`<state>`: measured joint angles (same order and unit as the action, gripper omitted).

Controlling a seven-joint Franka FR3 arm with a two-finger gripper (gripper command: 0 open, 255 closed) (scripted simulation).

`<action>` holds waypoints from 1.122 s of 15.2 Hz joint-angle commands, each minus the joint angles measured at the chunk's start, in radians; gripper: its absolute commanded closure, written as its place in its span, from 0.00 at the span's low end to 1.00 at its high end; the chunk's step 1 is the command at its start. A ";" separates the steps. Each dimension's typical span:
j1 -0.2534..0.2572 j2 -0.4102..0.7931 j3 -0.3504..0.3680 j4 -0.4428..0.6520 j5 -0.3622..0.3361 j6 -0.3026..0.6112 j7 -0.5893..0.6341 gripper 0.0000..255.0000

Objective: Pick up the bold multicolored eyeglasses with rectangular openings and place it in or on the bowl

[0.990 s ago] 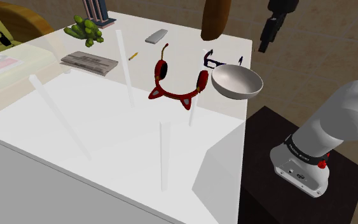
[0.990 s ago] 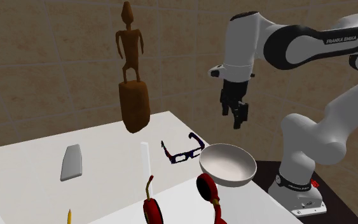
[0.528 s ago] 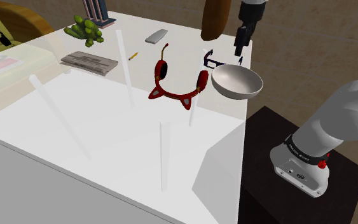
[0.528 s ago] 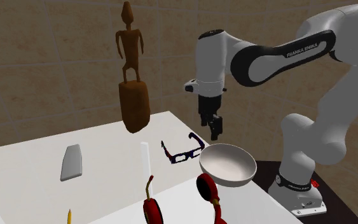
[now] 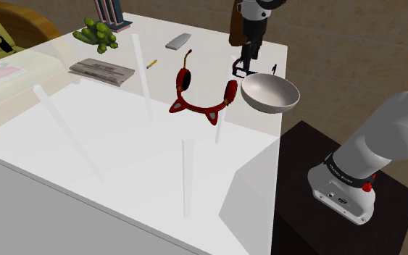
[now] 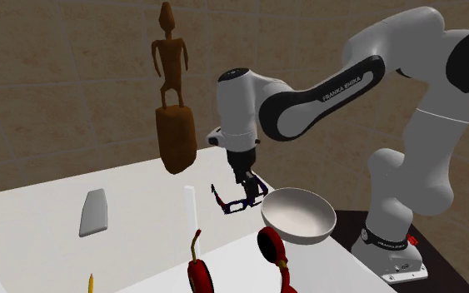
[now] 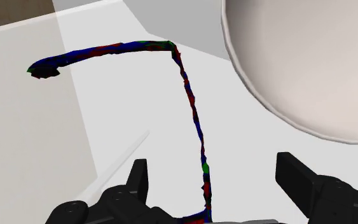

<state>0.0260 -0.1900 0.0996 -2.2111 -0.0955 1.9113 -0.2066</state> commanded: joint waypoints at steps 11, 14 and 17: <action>-0.004 0.039 -0.003 -0.064 -0.010 0.102 0.003 0.00; -0.004 0.039 -0.003 -0.064 -0.010 0.101 0.003 0.00; -0.004 0.039 -0.003 -0.064 -0.010 0.101 0.003 1.00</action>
<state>0.0221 -0.1511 0.0964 -2.2753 -0.1057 2.0128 -0.2034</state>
